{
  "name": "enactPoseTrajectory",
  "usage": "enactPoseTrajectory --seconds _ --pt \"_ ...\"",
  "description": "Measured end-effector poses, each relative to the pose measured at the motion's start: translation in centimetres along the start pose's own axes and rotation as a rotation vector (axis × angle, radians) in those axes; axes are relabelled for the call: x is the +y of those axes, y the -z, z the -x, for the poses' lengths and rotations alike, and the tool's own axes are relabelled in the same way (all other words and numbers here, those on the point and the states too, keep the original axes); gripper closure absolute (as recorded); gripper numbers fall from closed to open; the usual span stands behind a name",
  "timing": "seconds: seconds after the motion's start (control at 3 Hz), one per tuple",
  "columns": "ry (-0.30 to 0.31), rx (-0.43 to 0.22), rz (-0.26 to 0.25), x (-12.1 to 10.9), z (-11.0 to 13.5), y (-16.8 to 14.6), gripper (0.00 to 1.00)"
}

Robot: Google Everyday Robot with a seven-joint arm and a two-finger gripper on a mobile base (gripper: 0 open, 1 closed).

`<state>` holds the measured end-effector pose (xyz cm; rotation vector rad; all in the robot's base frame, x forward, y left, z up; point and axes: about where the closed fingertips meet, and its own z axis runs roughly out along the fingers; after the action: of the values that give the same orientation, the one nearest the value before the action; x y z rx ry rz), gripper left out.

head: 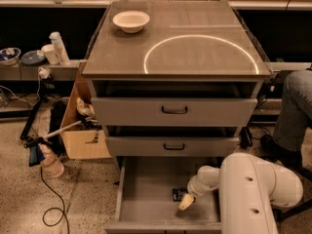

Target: Pick rxbar chocolate from bottom drawer and place on counter

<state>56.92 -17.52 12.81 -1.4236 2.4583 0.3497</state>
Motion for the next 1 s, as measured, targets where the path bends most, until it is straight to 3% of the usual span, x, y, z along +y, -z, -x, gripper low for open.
enactPoseTrajectory --seconds 0.67,1.0 --pt "-0.053 0.034 0.028 0.2 -1.9 -2.1 0.00" --pt "-0.053 0.034 0.028 0.2 -1.9 -2.1 0.18"
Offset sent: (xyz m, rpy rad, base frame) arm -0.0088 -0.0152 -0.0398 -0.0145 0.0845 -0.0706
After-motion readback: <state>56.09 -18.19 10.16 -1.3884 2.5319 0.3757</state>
